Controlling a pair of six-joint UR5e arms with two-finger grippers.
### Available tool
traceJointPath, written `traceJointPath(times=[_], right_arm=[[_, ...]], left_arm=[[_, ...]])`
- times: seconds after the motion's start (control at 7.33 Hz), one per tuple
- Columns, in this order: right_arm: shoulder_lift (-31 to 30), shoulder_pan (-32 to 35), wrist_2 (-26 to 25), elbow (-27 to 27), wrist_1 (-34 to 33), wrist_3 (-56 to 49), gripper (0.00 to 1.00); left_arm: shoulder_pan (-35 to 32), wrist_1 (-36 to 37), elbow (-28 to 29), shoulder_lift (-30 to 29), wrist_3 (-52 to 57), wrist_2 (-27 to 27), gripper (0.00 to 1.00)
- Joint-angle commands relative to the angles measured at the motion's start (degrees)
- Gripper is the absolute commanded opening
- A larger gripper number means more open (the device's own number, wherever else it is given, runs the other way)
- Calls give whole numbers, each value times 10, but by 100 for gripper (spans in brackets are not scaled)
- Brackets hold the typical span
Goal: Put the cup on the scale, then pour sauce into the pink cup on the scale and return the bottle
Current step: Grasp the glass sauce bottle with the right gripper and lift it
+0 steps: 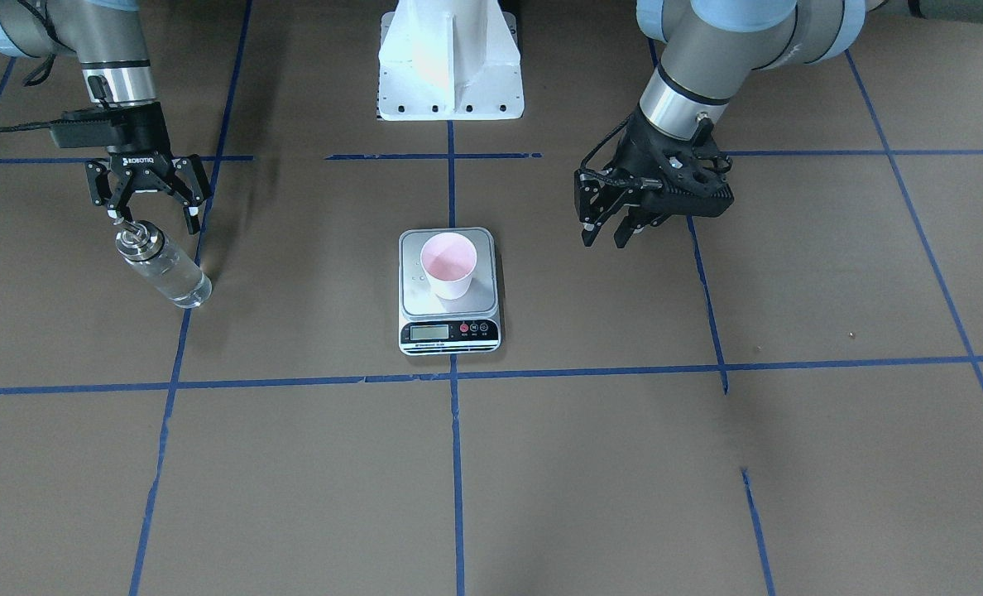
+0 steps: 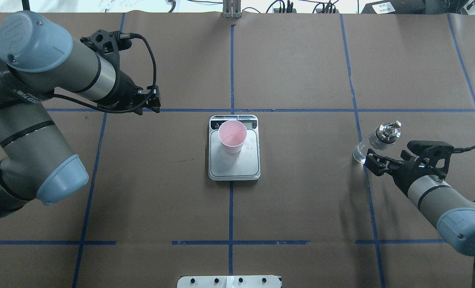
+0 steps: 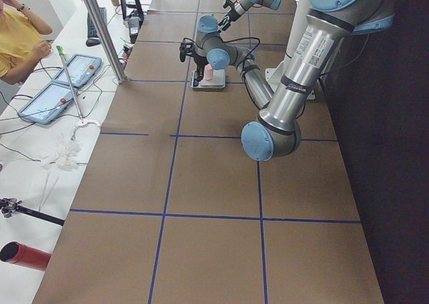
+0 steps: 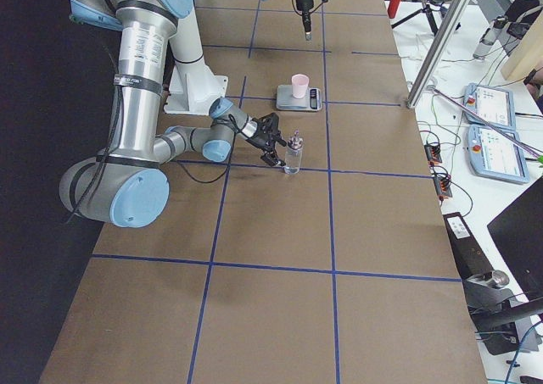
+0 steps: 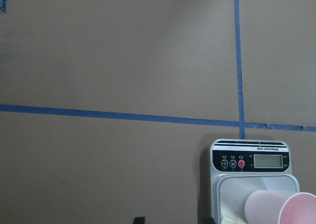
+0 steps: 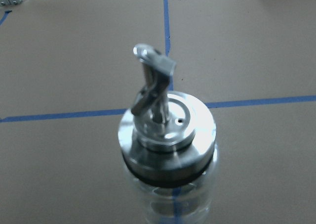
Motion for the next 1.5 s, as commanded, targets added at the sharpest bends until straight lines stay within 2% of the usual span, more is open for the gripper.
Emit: traceJointPath(times=[0.0,0.55,0.82,1.36], right_arm=[[17,-14,-48,-28,3,1,100],[35,-20,-67,-43,3,1,100],[61,-21,-84,-77,3,1,100],[72,-23,-93,-86,3,-6,100]], left_arm=[[1,1,1,9,8,2,49],[0,2,0,9,12,2,49],[0,3,0,9,12,2,49],[0,3,-1,10,11,3,50]])
